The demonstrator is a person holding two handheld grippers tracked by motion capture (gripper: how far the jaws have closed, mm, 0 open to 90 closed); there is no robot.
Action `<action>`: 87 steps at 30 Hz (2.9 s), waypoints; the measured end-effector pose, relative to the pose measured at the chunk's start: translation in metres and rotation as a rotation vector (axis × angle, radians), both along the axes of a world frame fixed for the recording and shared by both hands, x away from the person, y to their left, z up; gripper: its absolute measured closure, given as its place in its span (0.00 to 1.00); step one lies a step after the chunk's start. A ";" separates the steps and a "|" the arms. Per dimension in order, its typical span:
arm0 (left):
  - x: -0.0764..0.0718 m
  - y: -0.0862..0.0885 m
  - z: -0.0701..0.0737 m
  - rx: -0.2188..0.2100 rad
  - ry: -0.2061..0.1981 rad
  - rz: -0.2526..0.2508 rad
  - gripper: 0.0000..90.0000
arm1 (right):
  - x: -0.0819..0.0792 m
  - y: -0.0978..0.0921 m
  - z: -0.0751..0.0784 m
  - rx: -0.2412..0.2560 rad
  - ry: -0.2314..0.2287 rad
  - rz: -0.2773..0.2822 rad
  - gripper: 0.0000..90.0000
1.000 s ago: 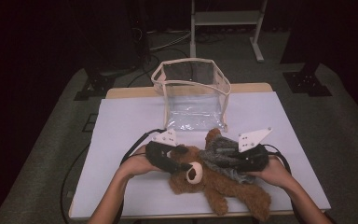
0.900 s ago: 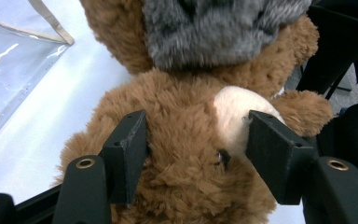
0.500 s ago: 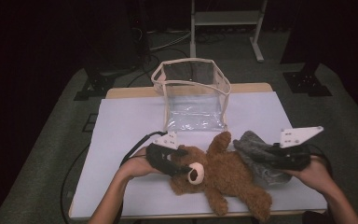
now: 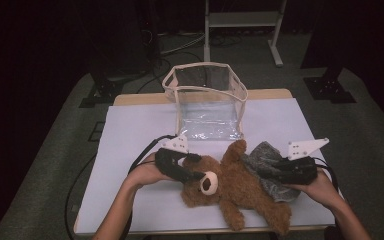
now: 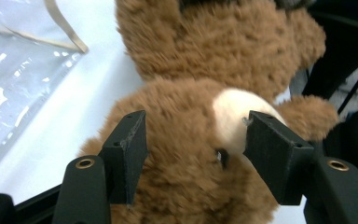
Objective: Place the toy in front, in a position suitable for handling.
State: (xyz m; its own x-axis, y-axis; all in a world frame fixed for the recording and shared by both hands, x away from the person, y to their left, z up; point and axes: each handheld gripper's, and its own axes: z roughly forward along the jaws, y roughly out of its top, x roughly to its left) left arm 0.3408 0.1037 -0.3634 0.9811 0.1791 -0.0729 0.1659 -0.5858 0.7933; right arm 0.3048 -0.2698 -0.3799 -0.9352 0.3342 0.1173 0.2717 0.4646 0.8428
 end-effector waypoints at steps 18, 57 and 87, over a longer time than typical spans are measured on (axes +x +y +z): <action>-0.002 -0.007 -0.005 0.039 0.030 -0.027 0.42 | -0.015 -0.016 -0.004 -0.042 0.015 0.002 0.89; -0.008 0.042 -0.006 0.033 0.037 0.047 0.40 | 0.048 0.075 0.014 -0.100 -0.001 0.113 0.89; -0.006 0.028 -0.029 0.006 0.194 -0.016 0.49 | -0.003 0.058 -0.009 -0.047 -0.003 0.159 0.90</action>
State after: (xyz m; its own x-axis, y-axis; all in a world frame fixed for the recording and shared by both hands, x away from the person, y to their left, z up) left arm 0.3349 0.1316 -0.3923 0.9516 0.1651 -0.2594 0.3059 -0.5944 0.7437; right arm 0.3015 -0.2122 -0.3891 -0.9769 0.1873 0.1026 0.1897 0.5404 0.8197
